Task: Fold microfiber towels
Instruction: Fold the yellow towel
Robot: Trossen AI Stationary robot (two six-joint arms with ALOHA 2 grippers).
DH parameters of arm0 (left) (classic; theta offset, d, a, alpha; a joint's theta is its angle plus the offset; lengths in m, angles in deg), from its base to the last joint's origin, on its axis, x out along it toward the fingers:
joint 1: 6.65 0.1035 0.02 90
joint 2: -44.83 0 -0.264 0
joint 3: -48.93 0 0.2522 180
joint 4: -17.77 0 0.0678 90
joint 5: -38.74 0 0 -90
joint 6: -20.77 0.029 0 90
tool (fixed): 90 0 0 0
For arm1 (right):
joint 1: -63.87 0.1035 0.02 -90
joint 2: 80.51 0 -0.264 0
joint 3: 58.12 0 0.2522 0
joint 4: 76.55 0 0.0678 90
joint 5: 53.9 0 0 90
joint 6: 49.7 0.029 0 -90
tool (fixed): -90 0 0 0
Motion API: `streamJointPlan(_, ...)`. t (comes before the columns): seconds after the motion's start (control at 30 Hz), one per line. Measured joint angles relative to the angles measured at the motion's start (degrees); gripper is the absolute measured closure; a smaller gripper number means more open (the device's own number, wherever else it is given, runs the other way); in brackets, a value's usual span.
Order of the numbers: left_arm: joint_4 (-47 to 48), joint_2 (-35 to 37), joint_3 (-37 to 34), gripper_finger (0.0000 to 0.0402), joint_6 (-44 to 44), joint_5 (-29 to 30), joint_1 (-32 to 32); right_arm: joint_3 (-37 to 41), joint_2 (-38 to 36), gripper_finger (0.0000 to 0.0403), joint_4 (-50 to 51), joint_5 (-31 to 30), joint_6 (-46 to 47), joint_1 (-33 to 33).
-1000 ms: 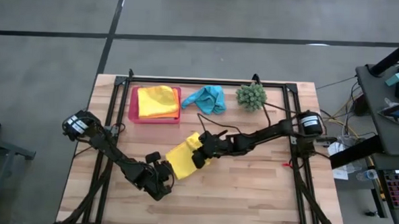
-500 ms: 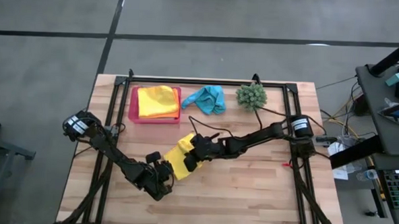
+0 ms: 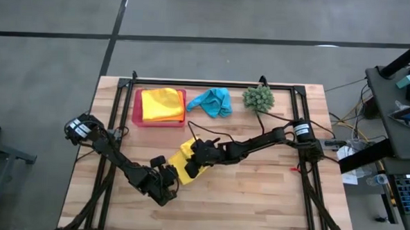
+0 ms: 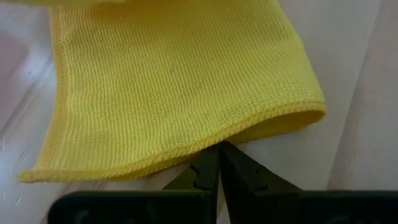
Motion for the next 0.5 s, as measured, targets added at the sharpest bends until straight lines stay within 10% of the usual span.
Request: streamJointPlan(0.5,-0.1,0.9,0.2,0.0402,0.4,-2.7,0.0,-1.2,-0.9,0.0152,-0.2,0.6,-6.0,0.8)
